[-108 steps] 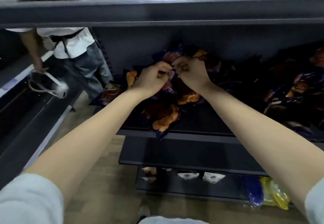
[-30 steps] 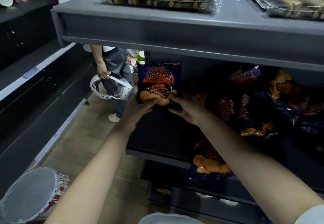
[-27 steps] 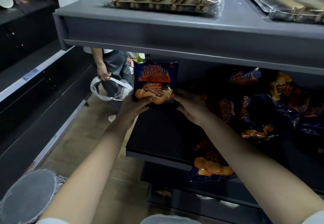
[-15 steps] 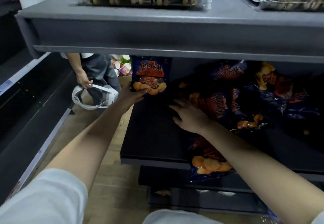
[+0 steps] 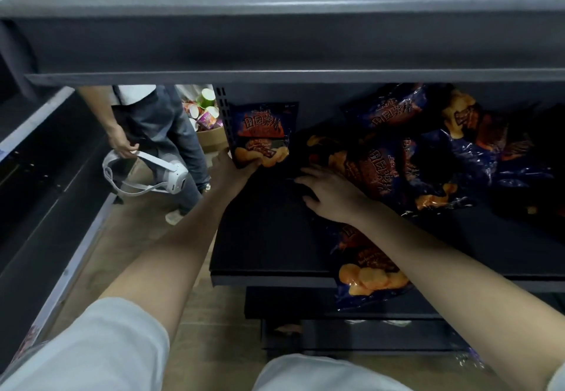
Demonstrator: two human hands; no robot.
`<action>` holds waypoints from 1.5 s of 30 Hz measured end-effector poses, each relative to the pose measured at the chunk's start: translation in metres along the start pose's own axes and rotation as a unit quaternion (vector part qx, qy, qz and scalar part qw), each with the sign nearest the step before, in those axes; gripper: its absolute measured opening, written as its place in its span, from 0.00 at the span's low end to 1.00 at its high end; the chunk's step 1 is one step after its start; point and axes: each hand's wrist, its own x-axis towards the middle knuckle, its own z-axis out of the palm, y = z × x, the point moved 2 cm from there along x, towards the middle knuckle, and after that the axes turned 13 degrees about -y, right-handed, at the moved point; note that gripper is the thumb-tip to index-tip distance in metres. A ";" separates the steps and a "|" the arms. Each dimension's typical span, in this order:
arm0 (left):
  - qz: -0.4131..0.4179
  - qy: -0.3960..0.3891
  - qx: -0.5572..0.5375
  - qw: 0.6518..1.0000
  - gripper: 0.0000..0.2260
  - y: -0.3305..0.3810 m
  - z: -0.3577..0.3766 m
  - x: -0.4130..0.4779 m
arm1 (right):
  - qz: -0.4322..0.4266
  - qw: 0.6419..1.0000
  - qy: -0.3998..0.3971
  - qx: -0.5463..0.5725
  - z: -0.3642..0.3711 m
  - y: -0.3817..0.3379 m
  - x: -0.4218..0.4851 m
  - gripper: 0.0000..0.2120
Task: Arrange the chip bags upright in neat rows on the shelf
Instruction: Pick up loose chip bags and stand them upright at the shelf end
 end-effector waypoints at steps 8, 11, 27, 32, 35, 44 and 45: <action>0.283 0.129 -0.016 0.950 0.26 0.083 -0.010 -0.062 | -0.097 0.976 0.181 0.074 -0.054 -0.013 -0.038 0.18; 0.303 0.026 0.014 0.952 0.22 0.128 0.000 -0.082 | -0.068 0.970 0.219 0.080 -0.073 -0.001 -0.056 0.18; 0.140 -0.179 0.128 0.966 0.39 0.099 0.089 -0.190 | -0.004 0.948 0.257 0.187 0.004 0.044 -0.148 0.15; 0.074 -0.150 0.114 0.979 0.44 0.092 0.097 -0.190 | -0.004 0.949 0.233 0.214 0.015 0.041 -0.152 0.14; 0.046 -0.143 0.038 0.988 0.42 0.086 0.097 -0.189 | 0.001 0.948 0.233 0.217 0.017 0.041 -0.151 0.14; -0.041 -0.132 -0.303 0.943 0.26 0.075 0.098 -0.189 | -0.055 0.934 0.303 0.180 0.036 0.034 -0.141 0.13; -0.036 -0.139 -0.296 0.944 0.23 0.074 0.097 -0.189 | -0.063 0.929 0.320 0.177 0.039 0.034 -0.141 0.12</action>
